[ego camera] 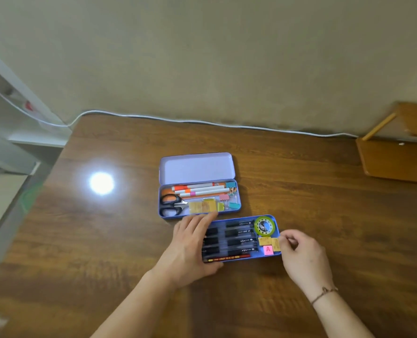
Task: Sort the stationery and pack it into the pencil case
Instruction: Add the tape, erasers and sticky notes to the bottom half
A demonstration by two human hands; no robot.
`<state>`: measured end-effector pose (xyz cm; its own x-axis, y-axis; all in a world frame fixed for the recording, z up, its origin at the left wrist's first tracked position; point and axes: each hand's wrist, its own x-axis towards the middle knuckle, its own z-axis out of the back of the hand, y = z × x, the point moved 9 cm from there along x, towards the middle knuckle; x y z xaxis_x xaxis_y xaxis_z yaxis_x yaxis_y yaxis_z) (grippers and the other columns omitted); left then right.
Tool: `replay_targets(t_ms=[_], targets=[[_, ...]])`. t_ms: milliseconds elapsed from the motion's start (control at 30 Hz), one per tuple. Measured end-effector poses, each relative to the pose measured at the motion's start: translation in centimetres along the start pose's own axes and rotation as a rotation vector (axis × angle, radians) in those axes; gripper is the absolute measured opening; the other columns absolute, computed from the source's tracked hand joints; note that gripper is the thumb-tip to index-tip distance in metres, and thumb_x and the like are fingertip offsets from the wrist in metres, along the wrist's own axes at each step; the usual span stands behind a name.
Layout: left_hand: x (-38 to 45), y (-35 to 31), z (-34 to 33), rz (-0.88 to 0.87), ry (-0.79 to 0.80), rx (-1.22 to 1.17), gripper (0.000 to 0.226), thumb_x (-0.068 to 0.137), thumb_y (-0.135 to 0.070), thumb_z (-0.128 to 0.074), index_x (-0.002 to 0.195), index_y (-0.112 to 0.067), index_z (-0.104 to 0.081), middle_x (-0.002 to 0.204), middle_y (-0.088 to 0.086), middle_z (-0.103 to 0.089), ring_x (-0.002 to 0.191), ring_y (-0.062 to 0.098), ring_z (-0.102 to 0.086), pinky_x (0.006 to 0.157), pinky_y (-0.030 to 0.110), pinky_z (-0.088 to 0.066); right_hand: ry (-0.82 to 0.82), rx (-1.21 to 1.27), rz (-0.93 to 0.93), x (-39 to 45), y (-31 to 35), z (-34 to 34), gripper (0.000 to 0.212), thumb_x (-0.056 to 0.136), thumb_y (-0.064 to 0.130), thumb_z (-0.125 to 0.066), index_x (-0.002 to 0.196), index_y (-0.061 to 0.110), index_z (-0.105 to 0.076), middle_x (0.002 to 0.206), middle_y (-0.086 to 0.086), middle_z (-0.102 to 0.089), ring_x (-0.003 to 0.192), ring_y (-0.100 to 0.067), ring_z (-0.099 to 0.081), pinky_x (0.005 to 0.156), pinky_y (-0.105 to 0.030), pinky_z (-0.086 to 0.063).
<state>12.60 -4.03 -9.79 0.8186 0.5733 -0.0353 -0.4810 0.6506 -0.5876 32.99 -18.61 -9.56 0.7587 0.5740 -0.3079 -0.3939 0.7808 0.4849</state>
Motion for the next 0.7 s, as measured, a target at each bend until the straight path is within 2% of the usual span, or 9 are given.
replay_targets(t_ms=[167,333,467,567,700], targets=[[2.4,4.1,5.1,0.005,-0.053,0.051,0.106,0.062,-0.054,-0.077,0.149,-0.029,-0.021,0.14,-0.007,-0.044,0.128,0.017,-0.032,0.108,0.038,-0.029,-0.008,0.055,-0.007,2.5,6.0,-1.9,0.009,0.091,0.032,-0.056,0.088,0.03,-0.064,0.085,0.01,-0.065,0.079,-0.01,-0.06,0.052,-0.022,-0.042],[4.7,7.9,6.9,0.028,-0.062,0.055,0.11,0.06,-0.051,-0.082,0.15,-0.026,-0.024,0.135,-0.008,-0.049,0.126,0.017,-0.037,0.107,0.039,-0.032,-0.017,0.157,-0.009,4.8,9.5,-3.9,0.006,0.087,0.029,-0.06,0.088,0.027,-0.065,0.081,0.011,-0.065,0.08,-0.012,-0.061,0.065,-0.027,-0.049],[5.0,9.3,6.6,0.033,-0.048,0.049,0.111,0.06,-0.051,-0.083,0.15,-0.026,-0.023,0.136,-0.008,-0.049,0.126,0.017,-0.037,0.105,0.035,-0.03,-0.007,0.143,-0.018,5.0,10.3,-5.1,0.01,0.089,0.029,-0.06,0.096,0.024,-0.065,0.087,0.007,-0.066,0.082,-0.011,-0.06,0.056,-0.022,-0.044],[5.0,9.6,6.3,0.021,-0.047,0.019,0.11,0.061,-0.051,-0.083,0.15,-0.026,-0.023,0.138,-0.007,-0.046,0.128,0.017,-0.035,0.107,0.038,-0.03,-0.044,0.127,-0.018,4.9,10.1,-5.3,0.014,0.088,0.03,-0.061,0.101,0.024,-0.065,0.094,0.005,-0.066,0.084,-0.011,-0.061,0.056,-0.022,-0.047],[5.7,9.7,6.0,0.028,-0.039,-0.019,0.111,0.062,-0.048,-0.085,0.15,-0.027,-0.021,0.138,-0.008,-0.046,0.131,0.017,-0.034,0.111,0.037,-0.027,-0.084,0.078,-0.002,4.8,10.2,-5.1,0.016,0.089,0.028,-0.062,0.104,0.022,-0.064,0.097,0.003,-0.063,0.083,-0.01,-0.057,0.049,-0.015,-0.036]])
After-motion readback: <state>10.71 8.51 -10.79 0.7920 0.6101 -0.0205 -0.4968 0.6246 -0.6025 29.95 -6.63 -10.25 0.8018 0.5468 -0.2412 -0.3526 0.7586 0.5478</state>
